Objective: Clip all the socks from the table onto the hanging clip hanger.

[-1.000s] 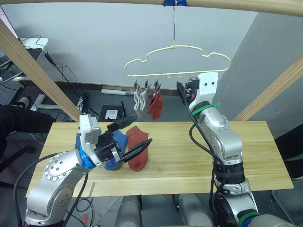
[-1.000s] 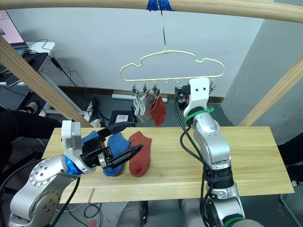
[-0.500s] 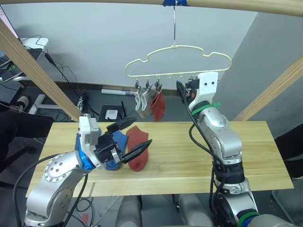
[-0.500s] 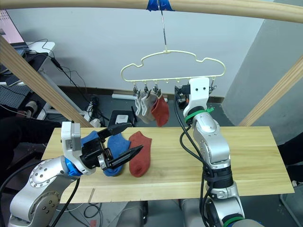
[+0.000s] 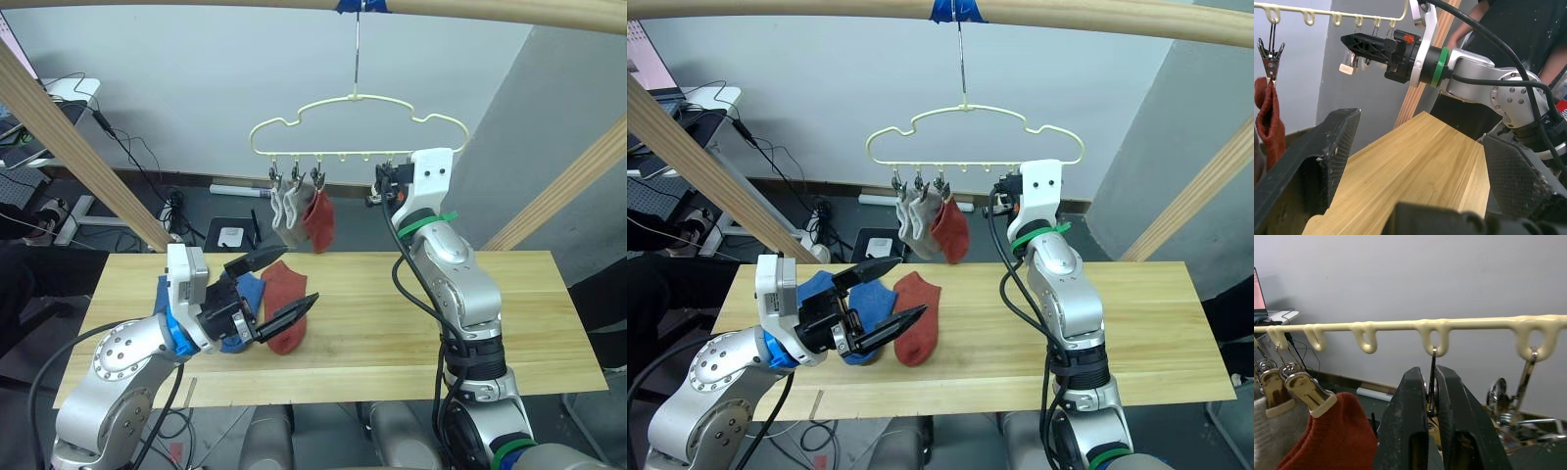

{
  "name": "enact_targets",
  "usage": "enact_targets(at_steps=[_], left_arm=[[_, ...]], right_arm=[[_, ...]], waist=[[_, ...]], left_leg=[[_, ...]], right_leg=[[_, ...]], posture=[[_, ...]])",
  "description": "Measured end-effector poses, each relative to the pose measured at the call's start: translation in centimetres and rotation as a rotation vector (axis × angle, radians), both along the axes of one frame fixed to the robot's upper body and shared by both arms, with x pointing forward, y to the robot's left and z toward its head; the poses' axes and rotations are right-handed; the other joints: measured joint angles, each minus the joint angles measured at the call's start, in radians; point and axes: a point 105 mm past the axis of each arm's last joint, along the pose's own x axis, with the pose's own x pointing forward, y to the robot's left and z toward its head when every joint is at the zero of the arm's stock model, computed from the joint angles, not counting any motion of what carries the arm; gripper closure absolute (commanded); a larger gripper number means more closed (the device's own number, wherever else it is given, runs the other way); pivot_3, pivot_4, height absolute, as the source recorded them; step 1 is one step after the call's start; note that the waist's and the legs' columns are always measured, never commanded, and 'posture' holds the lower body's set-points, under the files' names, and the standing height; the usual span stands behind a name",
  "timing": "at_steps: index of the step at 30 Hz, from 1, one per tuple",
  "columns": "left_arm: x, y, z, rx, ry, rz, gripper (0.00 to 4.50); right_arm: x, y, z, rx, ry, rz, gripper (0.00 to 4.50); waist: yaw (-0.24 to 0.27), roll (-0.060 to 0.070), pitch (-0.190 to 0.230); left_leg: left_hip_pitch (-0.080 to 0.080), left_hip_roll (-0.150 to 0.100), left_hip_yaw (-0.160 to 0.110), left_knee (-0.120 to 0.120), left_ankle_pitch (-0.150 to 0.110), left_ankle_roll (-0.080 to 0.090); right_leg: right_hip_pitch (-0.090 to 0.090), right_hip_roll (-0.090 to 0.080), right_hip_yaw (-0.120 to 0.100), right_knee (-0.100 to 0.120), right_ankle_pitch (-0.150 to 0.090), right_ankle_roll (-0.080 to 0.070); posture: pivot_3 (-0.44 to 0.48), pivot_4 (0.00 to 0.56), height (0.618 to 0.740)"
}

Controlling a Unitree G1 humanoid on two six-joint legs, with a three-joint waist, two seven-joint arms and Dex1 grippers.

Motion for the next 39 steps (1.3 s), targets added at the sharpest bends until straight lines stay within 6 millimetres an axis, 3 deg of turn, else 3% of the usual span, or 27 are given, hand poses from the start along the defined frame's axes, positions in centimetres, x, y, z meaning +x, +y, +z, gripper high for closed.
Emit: enact_targets(at_steps=[8,10,13,15,21,28,31,39], left_arm=[[-0.1,0.0,-1.0,0.036,0.028,0.015,0.0],[0.7,0.3,-2.6,0.092,0.072,0.066,0.0],[3.1,2.4,-6.9,0.194,0.212,0.216,0.0],[4.6,2.8,-9.2,0.275,0.254,0.252,0.0],[8.7,2.1,-11.7,0.443,0.234,0.247,0.0],[10.7,3.1,-15.3,0.61,0.299,0.22,0.0],[11.5,3.9,-15.9,0.651,0.306,0.242,0.0],[13.4,3.6,-15.7,0.631,0.287,0.286,0.0]], right_arm=[[-0.1,0.1,-0.1,0.013,0.012,0.039,4.49],[-0.1,0.2,-0.4,0.012,0.046,0.107,4.49],[0.0,-0.6,-0.2,-0.022,0.072,0.182,4.49],[0.0,-1.1,-0.2,-0.038,0.075,0.201,4.49],[0.0,-1.1,0.1,-0.049,0.072,0.23,4.49],[0.1,-1.4,0.2,-0.059,0.074,0.221,4.49],[0.1,-1.7,0.3,-0.062,0.072,0.203,4.49],[-0.2,-2.0,0.4,-0.061,0.07,0.177,4.49]], waist=[[0.0,0.0,0.0],[0.0,0.0,0.0],[-0.001,0.001,0.001],[0.001,0.002,0.001],[-0.002,0.002,0.001],[-0.007,0.002,0.002],[-0.008,0.003,0.002],[-0.013,0.003,0.002]], left_leg=[[0.0,0.0,0.0,0.0,0.0,0.0],[0.0,0.0,0.0,0.0,0.0,0.0],[0.001,0.0,0.0,0.0,0.0,0.001],[0.001,0.0,0.0,0.0,0.0,0.001],[0.0,0.0,0.0,0.0,0.0,0.001],[0.0,0.0,0.0,0.0,0.0,0.001],[0.0,0.0,0.0,0.0,0.0,0.001],[0.0,-0.001,-0.001,0.0,0.0,0.001]], right_leg=[[0.0,0.0,0.0,0.0,0.0,0.0],[0.0,0.0,0.0,0.0,0.0,0.0],[0.0,0.0,0.0,0.0,0.0,0.0],[0.0,0.0,-0.001,0.0,0.0,0.0],[0.0,0.0,-0.001,0.0,0.001,-0.001],[0.0,0.0,-0.001,0.0,0.0,-0.001],[0.0,0.0,0.0,0.0,0.001,0.0],[0.001,0.0,-0.001,0.001,0.001,-0.001]], posture=[[-0.031,0.252,0.74],[-0.048,0.258,0.74],[-0.059,0.262,0.74],[-0.069,0.267,0.74],[-0.099,0.275,0.74],[-0.14,0.288,0.74],[-0.146,0.287,0.74],[-0.152,0.279,0.74]])
